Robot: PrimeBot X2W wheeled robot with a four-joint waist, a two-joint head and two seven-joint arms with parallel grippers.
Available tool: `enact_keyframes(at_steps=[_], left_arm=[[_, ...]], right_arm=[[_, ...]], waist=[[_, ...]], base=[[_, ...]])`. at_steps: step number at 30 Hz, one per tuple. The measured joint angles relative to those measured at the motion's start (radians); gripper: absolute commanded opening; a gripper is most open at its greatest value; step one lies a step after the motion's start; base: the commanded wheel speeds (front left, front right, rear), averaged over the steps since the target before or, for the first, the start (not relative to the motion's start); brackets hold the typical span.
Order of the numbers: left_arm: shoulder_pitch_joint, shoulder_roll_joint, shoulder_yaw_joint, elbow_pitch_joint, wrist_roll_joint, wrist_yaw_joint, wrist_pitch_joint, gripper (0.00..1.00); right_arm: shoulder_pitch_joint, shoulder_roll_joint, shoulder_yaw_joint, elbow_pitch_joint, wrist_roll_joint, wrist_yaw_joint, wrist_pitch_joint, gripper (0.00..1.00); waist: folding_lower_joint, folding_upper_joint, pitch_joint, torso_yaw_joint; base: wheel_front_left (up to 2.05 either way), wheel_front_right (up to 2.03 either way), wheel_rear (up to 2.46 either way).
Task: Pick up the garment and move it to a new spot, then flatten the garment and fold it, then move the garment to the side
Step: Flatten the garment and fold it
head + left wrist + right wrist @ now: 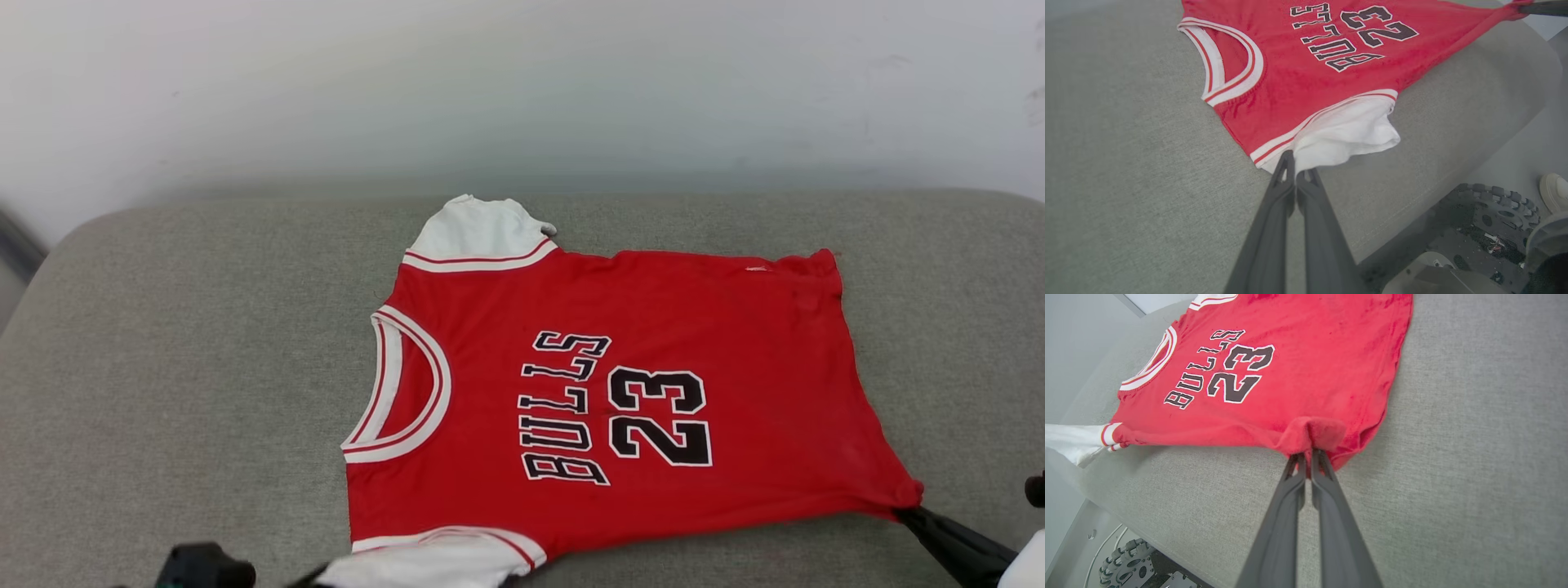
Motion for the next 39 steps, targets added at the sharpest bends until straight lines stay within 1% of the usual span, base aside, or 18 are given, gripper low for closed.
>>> enact_keyframes(at_steps=[3, 6, 12, 14, 20, 26, 29, 33, 35, 36, 37, 39], left_arm=[[-0.051, 0.006, 0.030, -0.014, 0.013, -0.002, -0.006, 0.00], [-0.113, -0.001, 0.051, -0.021, 0.025, -0.009, -0.002, 0.00], [-0.243, -0.040, 0.075, 0.007, 0.057, -0.030, 0.018, 0.00], [-0.284, -0.057, 0.078, 0.029, 0.060, -0.040, 0.029, 0.00], [-0.398, -0.093, 0.077, 0.112, 0.079, -0.077, 0.064, 0.00], [-0.489, -0.145, 0.055, 0.219, 0.114, -0.111, 0.083, 0.00], [-0.525, -0.174, 0.037, 0.269, 0.130, -0.129, 0.088, 0.00], [-0.557, -0.221, 0.027, 0.343, 0.145, -0.128, 0.072, 0.00], [-0.559, -0.242, 0.018, 0.386, 0.155, -0.118, 0.066, 0.01], [-0.559, -0.252, 0.013, 0.407, 0.157, -0.115, 0.062, 0.46], [-0.559, -0.262, 0.006, 0.424, 0.157, -0.115, 0.057, 0.98], [-0.559, -0.280, 0.003, 0.450, 0.169, -0.111, 0.029, 1.00]], right_arm=[[0.000, 0.007, -0.034, -0.028, -0.011, 0.000, 0.037, 0.00], [-0.004, 0.015, -0.062, -0.039, -0.032, 0.000, 0.084, 0.00], [-0.069, 0.049, -0.093, -0.053, -0.077, 0.000, 0.180, 0.00], [-0.095, 0.063, -0.100, -0.050, -0.086, 0.000, 0.208, 0.00], [-0.186, 0.078, -0.104, -0.030, -0.124, 0.000, 0.281, 0.00], [-0.272, 0.098, -0.086, 0.008, -0.149, 0.000, 0.324, 0.00], [-0.307, 0.110, -0.076, 0.032, -0.156, 0.000, 0.324, 0.00], [-0.328, 0.128, -0.065, 0.070, -0.158, 0.000, 0.313, 0.00], [-0.331, 0.132, -0.056, 0.088, -0.170, 0.000, 0.300, 0.00], [-0.332, 0.135, -0.052, 0.100, -0.182, 0.000, 0.290, 0.14], [-0.332, 0.139, -0.049, 0.109, -0.191, 0.000, 0.285, 1.00], [-0.335, 0.149, -0.044, 0.126, -0.202, 0.000, 0.273, 1.00]], waist=[[0.0001, 0.0000, 0.011, -0.004], [0.0002, 0.0000, 0.030, -0.009], [0.0003, 0.0000, 0.089, -0.022], [0.0003, 0.0000, 0.114, -0.028], [0.0004, 0.0000, 0.196, -0.042], [0.0004, 0.0000, 0.261, -0.055], [0.0005, 0.0000, 0.279, -0.058], [0.0004, 0.0000, 0.284, -0.055], [0.0004, 0.0000, 0.280, -0.053], [0.0004, 0.0000, 0.277, -0.052], [0.0004, 0.0000, 0.271, -0.051], [0.0004, 0.0000, 0.259, -0.049]], base=[[0.00, 0.00, 0.00], [0.00, 0.00, 0.00], [0.00, 0.00, 0.00], [0.00, 0.00, 0.00], [0.00, 0.00, 0.00], [0.00, 0.00, 0.00], [0.00, 0.00, 0.00], [0.00, 0.00, 0.00], [0.00, 0.00, 0.00], [0.00, 0.00, 0.00], [0.00, 0.00, 0.00], [0.00, 0.00, 0.00]])
